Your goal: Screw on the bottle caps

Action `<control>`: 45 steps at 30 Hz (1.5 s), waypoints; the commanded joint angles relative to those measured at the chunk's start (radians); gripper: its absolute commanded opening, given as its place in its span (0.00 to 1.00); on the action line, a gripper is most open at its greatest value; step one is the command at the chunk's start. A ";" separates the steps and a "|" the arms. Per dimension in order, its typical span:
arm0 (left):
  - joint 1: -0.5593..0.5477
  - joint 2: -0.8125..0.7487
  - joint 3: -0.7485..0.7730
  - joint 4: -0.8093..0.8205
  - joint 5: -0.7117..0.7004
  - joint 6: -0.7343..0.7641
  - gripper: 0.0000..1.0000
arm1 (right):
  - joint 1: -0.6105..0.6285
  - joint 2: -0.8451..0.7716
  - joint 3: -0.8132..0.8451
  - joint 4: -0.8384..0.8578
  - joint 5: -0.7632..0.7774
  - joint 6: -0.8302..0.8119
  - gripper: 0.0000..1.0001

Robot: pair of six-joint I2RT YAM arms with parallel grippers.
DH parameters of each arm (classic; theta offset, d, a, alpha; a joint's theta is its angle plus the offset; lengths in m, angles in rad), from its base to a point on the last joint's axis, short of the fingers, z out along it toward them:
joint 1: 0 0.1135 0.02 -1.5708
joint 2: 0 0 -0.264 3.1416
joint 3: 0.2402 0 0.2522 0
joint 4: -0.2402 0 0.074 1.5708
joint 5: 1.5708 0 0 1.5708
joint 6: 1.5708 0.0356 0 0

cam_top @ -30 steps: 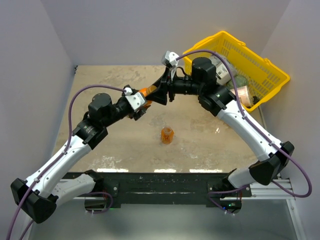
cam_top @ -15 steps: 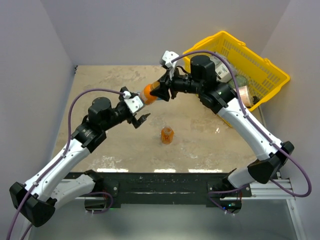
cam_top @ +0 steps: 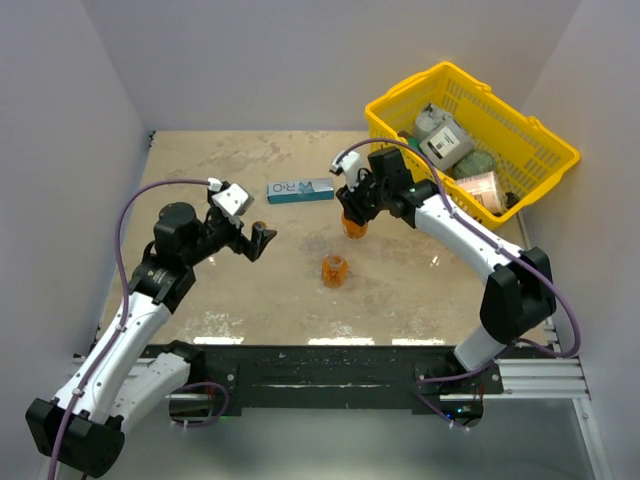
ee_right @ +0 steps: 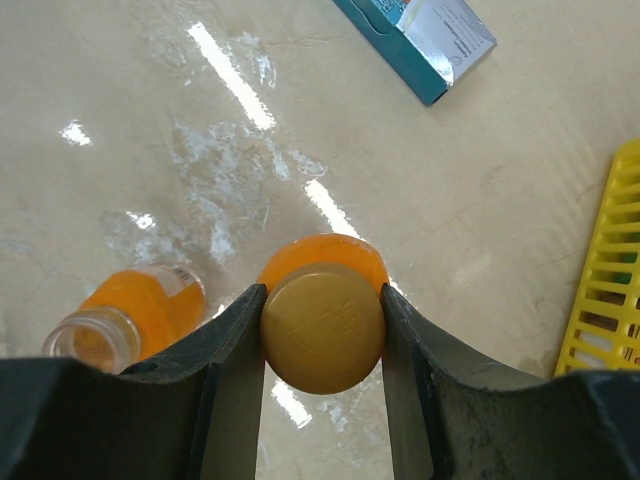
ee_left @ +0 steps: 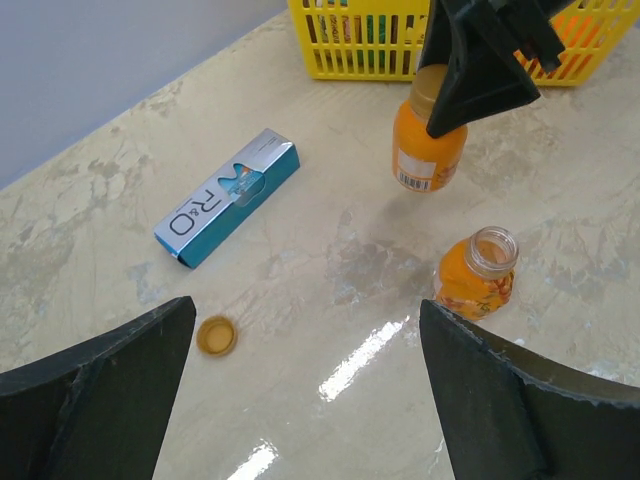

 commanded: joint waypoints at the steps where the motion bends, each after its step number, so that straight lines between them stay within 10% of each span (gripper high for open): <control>1: 0.018 -0.011 -0.004 0.071 0.044 -0.040 1.00 | -0.008 0.017 0.012 0.082 0.049 -0.035 0.00; 20: 0.077 -0.015 -0.012 0.063 0.067 -0.031 1.00 | -0.091 0.100 -0.105 0.286 -0.088 0.074 0.06; 32: 0.083 -0.009 -0.018 0.075 0.081 -0.024 0.99 | -0.092 0.110 -0.107 0.284 -0.054 0.061 0.63; 45: 0.083 0.002 -0.021 0.103 0.106 -0.029 1.00 | -0.091 0.061 -0.091 0.275 -0.045 0.052 0.74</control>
